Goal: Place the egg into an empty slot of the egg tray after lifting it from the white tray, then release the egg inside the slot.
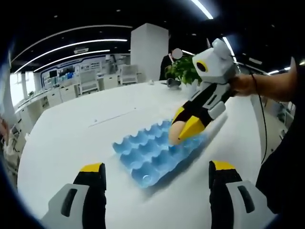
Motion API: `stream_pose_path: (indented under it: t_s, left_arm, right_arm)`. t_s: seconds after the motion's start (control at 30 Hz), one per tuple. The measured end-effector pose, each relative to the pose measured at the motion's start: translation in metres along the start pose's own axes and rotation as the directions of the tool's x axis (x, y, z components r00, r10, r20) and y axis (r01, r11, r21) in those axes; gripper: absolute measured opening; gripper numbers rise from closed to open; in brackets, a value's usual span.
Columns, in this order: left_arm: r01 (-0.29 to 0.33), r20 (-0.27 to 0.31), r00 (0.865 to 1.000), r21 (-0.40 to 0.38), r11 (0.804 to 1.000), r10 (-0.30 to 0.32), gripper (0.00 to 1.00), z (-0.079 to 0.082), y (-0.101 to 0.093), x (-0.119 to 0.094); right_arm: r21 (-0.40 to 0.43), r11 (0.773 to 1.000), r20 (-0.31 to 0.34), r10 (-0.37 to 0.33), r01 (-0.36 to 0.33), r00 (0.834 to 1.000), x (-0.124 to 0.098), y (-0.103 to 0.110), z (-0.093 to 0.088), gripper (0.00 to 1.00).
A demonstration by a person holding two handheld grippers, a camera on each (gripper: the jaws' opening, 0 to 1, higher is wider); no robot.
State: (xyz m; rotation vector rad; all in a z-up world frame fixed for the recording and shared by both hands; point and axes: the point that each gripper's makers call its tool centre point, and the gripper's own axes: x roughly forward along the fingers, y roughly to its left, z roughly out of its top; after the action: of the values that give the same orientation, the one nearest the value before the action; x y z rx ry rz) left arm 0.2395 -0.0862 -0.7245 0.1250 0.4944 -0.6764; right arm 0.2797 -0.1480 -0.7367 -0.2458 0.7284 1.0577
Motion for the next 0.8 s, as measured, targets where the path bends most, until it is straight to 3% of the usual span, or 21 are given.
stream_pose_path:
  t_s: [0.4,0.67,0.8]
  left_arm:
    - [0.012,-0.011,1.000,0.005,1.000,-0.012,0.89,-0.006,-0.002,0.001]
    - [0.011,-0.002,1.000,-0.002,1.000,-0.011,0.88,-0.004,-0.004,0.000]
    - [0.014,-0.005,1.000,-0.001,1.000,-0.014,0.88,-0.005,-0.005,0.001]
  right_arm:
    - [-0.073,0.995,0.023,0.074,-0.072,0.997,0.047,0.032,0.019,0.25]
    - [-0.178,0.980,-0.048,0.083,-0.091,0.995,0.074,0.038,0.009,0.26]
    - [-0.285,0.955,-0.085,0.055,-0.077,0.995,0.081,0.038,0.006,0.26]
